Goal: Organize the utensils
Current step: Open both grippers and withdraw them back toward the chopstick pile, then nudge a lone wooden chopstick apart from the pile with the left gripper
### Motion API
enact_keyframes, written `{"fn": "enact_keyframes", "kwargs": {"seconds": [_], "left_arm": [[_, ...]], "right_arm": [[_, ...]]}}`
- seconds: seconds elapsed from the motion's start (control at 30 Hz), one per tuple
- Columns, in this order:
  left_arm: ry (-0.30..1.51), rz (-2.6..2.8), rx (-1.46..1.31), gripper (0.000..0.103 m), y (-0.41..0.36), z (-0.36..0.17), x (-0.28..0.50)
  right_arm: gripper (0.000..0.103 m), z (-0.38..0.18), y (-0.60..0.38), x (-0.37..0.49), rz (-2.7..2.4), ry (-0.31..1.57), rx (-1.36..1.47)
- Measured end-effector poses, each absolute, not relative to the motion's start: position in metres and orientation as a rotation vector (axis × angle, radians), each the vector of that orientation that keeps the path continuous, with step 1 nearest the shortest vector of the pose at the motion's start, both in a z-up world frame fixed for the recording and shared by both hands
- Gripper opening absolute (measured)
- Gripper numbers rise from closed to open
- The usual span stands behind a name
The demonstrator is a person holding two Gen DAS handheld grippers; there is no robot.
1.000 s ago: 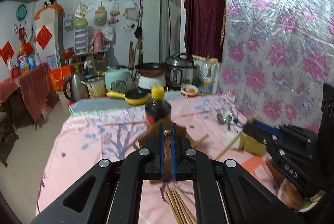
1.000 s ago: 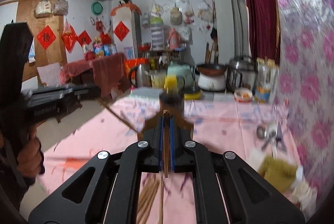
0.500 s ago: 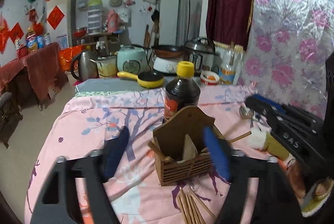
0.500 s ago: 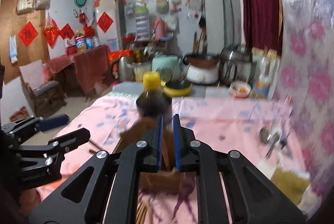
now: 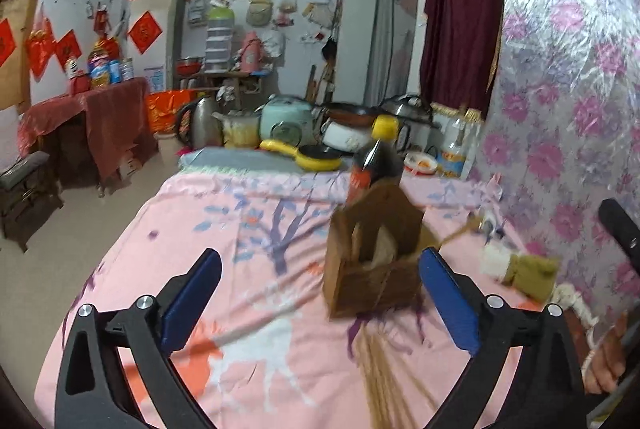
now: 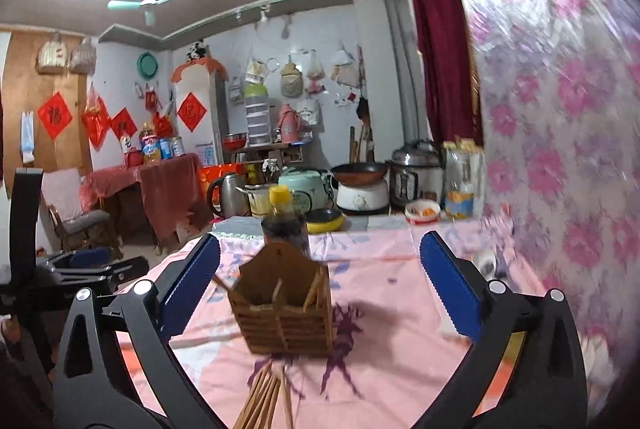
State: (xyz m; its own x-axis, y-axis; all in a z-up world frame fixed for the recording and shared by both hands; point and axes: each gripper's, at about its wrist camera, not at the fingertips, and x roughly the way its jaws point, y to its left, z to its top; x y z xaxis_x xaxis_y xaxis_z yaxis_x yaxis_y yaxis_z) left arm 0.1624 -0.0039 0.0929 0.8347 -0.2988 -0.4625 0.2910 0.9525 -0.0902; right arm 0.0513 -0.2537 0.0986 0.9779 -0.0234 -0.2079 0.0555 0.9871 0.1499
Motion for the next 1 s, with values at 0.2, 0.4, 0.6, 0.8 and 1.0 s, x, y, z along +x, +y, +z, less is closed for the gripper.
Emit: {"fn": "enact_keyframes", "kwargs": {"seconds": [0.2,0.4,0.6,0.8,1.0], "left_arm": [[0.57,-0.245,0.042,0.097,0.0,0.019,0.116],[0.678,-0.326,0.205,0.097,-0.018,-0.059,0.074],[0.76,-0.427,0.267,0.097,-0.025,-0.094,0.06],[0.789,-0.447,0.32,0.097,-0.039,-0.108,0.058],[0.762,-0.3,0.355,0.099,-0.029,-0.107,0.082]], "right_arm": [[0.096,0.007,-0.265,0.032,-0.105,0.405,0.273],[0.096,-0.068,-0.265,0.029,-0.144,0.615,0.256],[0.096,-0.078,-0.279,0.031,-0.14,0.646,0.321],[0.096,-0.079,-0.277,0.033,-0.141,0.659,0.328],[0.096,-0.078,-0.279,0.033,-0.143,0.666,0.344]]}}
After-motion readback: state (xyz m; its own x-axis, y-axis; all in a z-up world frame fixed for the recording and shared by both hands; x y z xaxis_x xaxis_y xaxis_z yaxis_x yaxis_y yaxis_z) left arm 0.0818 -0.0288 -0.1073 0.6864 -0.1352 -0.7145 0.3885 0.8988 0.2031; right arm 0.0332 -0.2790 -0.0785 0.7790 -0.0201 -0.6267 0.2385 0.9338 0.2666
